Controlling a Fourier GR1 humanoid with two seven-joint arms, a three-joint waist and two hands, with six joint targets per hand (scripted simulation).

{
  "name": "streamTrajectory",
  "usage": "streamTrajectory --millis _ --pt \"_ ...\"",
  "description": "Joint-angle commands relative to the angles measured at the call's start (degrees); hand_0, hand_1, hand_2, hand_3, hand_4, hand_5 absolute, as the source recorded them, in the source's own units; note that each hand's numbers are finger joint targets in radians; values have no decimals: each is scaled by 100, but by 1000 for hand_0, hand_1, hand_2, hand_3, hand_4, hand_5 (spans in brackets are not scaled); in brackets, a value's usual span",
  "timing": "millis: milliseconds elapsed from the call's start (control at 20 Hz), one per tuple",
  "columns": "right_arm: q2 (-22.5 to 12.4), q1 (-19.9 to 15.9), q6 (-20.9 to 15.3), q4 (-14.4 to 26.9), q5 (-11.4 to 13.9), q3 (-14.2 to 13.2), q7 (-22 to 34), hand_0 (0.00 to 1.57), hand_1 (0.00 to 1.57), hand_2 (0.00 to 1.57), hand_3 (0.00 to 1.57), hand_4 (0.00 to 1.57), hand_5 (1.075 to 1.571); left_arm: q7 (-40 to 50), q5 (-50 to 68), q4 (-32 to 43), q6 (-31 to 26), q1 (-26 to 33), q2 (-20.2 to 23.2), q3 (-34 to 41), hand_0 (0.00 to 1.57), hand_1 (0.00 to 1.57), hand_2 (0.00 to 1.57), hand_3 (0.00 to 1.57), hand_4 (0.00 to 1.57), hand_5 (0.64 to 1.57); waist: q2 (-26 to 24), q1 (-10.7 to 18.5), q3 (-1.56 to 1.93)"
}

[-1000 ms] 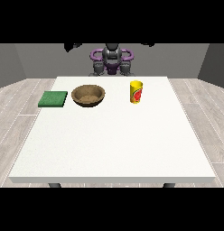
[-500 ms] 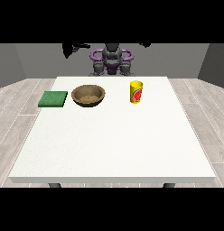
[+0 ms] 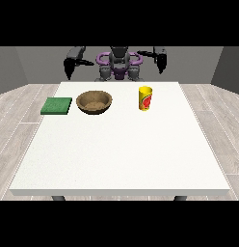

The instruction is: Pick the cup and pour the ball into the bowl, then pick the bowl and place it on the pad

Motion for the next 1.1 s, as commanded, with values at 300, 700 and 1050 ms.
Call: streamTrajectory --millis 300,700,1050 --pt "-430 -313 605 740 -187 -249 -448 0 0 0 0 0 1563 -1063 -289 1979 171 -785 51 482 0 0 0 0 0 1266 70 -382 0" --pt "-792 -757 886 1608 -365 -666 -910 0 0 0 0 0 1563 -2184 -454 3198 427 -1322 -77 643 0 0 0 0 0 1238 438 -386 0" --pt "-858 -614 1156 2165 -447 -859 -1579 0 0 0 0 0 1559 -2887 -342 4008 418 -1465 -118 824 0 0 0 0 0 1262 494 -365 1"
